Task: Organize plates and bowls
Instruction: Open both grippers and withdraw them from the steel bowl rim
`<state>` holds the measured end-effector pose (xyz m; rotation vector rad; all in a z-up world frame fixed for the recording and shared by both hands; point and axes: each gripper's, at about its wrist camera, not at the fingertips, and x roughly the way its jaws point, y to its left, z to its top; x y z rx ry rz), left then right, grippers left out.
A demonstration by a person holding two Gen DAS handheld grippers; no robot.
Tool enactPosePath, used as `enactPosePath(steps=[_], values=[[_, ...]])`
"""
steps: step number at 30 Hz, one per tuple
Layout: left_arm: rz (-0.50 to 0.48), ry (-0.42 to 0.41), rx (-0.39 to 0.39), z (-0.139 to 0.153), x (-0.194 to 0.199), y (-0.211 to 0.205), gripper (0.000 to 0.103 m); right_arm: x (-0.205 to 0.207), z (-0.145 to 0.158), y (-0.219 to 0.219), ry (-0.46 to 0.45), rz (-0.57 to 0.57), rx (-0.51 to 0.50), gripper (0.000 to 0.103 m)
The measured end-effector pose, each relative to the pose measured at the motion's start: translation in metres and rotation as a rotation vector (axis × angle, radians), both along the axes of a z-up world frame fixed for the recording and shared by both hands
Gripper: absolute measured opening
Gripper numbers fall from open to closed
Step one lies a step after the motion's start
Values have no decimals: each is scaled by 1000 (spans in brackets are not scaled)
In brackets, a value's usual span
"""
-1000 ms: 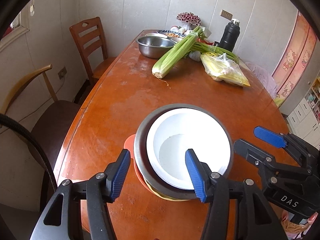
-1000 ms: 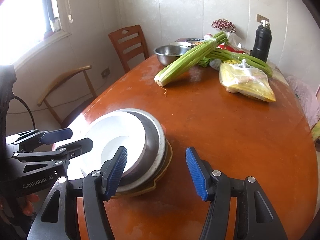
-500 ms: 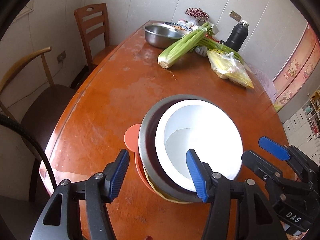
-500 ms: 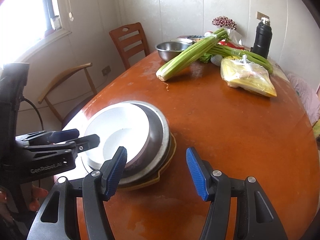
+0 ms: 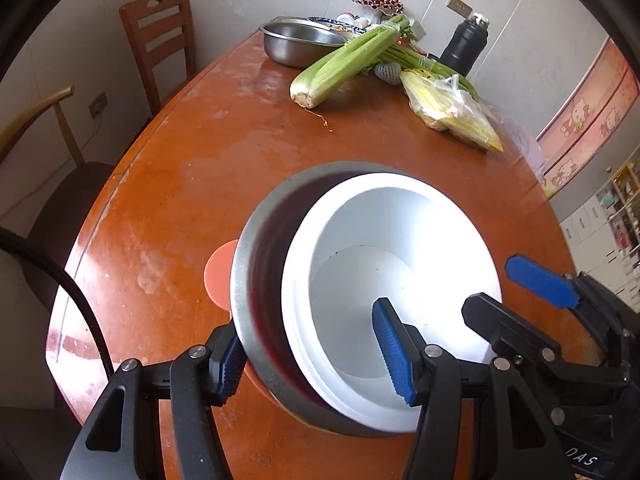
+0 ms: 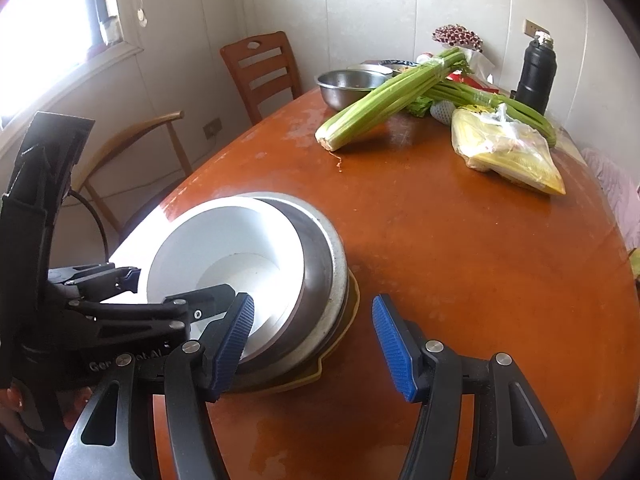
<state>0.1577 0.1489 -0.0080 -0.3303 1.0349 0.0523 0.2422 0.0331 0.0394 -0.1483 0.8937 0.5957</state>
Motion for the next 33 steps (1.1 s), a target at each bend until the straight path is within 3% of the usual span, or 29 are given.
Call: enactPosePath(steps=[15, 33], values=[[-35, 5, 21, 4, 16, -23, 60, 10, -4, -22, 6, -30, -10, 65], [-138, 13, 23, 3, 45, -82, 60, 17, -6, -82, 8, -128, -8, 65]])
